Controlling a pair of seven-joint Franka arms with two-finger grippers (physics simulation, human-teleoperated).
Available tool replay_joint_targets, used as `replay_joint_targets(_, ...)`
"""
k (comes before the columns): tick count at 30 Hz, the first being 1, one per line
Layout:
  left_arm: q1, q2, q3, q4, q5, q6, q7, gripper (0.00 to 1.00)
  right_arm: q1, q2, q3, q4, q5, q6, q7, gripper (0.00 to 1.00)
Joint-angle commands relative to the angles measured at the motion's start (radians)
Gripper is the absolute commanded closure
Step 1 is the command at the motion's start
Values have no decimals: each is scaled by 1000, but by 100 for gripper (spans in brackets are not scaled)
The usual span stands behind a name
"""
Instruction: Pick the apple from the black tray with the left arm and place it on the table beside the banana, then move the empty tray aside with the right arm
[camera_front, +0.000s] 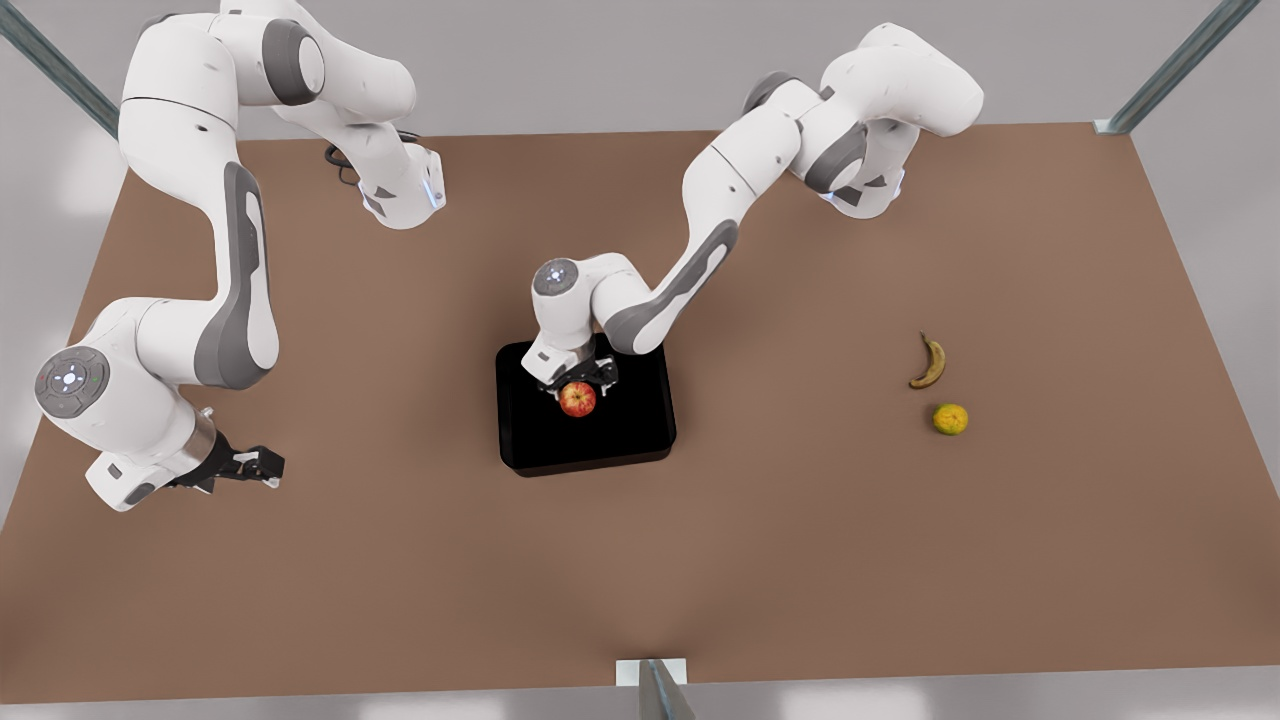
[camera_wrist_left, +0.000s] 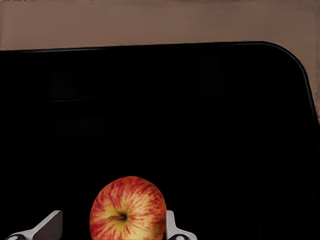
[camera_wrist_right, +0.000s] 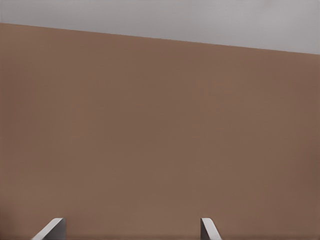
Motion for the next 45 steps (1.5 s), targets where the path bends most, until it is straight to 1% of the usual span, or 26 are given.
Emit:
replay_joint_targets(1, 0, -1, 1, 1, 11, 66, -286, 0, 0, -1, 0, 1, 1, -1, -5, 0)
replay_joint_targets(11, -9, 39, 5, 3, 37, 95, -298, 0, 0, 2, 0, 1, 0, -1, -5, 0)
replay_joint_targets(13, -33, 37, 7, -2, 40, 92, -309, 0, 0, 2, 0, 1, 0, -1, -5, 0)
replay_joint_targets(21, -29, 43, 8, -19, 54, 97, -309, 0, 0, 2, 0, 1, 0, -1, -5, 0)
replay_joint_targets(22, -29, 48, 8, -19, 54, 97, -310, 7, 0, 2, 0, 1, 0, -1, -5, 0)
replay_joint_targets(23, -29, 48, 8, -19, 52, 97, -317, 17, 0, 2, 0, 1, 0, -1, -5, 0)
replay_joint_targets(24, -29, 46, 8, -17, 52, 95, -317, 24, 0, 2, 0, 1, 0, -1, -5, 0)
replay_joint_targets(27, -27, 37, 8, -17, 52, 83, -310, 24, 0, 2, 0, 1, 0, -1, -5, 0)
replay_joint_targets(28, -21, 13, 8, -17, 46, 28, -289, 24, 0, 2, 0, 1, 0, -1, -5, 0)
replay_joint_targets(30, 20, -72, -1, -17, -32, -112, -168, 24, 0, 2, 0, 1, 0, -1, -5, 0)
replay_joint_targets(32, 51, -131, -2, -49, -60, -172, -119, 24, 9, -4, 14, -1, 1, -7, 0, 0)
replay_joint_targets(33, 77, -211, -2, -138, -87, -170, -74, 24, 69, -47, 66, 1, -8, -113, 130, 0)
replay_joint_targets(34, 105, -291, -2, -221, -113, -167, -33, 24, 158, -73, 80, 2, -10, -166, 311, 0)
replay_joint_targets(35, 137, -388, -2, -344, -127, -141, -1, 23, 230, -75, 92, 59, -10, -241, 414, 0)
replay_joint_targets(36, 177, -515, -2, -540, -130, -31, 21, 23, 317, -69, 95, 111, -10, -306, 507, 0)
replay_joint_targets(37, 206, -621, -2, -693, -129, 18, 71, 23, 380, -69, 95, 111, -11, -308, 586, 0)
replay_joint_targets(38, 238, -702, -2, -784, -132, 17, 137, 23, 407, -69, 93, 111, -10, -308, 604, 0)
replay_joint_targets(39, 264, -759, -2, -856, -144, 22, 200, 23, 407, -69, 96, 113, -5, -308, 606, 0)
replay_joint_targets(40, 298, -816, 1, -966, -144, 90, 257, 23, 407, -69, 95, 113, 3, -311, 642, 0)
replay_joint_targets(41, 353, -889, 2, -1112, -144, 201, 334, 23, 408, -60, 104, 113, 53, -309, 731, 0)
replay_joint_targets(42, 391, -928, 5, -1186, -143, 218, 410, 23, 405, -38, 104, 108, 82, -304, 788, 0)
replay_joint_targets(43, 411, -937, 8, -1227, -136, 239, 452, 23, 399, -9, 101, 106, 92, -298, 872, 0)
replay_joint_targets(44, 463, -958, 8, -1310, -133, 327, 509, 23, 399, 17, 103, 85, 131, -269, 889, 0)
replay_joint_targets(45, 511, -961, 15, -1362, -112, 390, 567, 23, 405, 17, 104, 18, 139, -190, 923, 0)
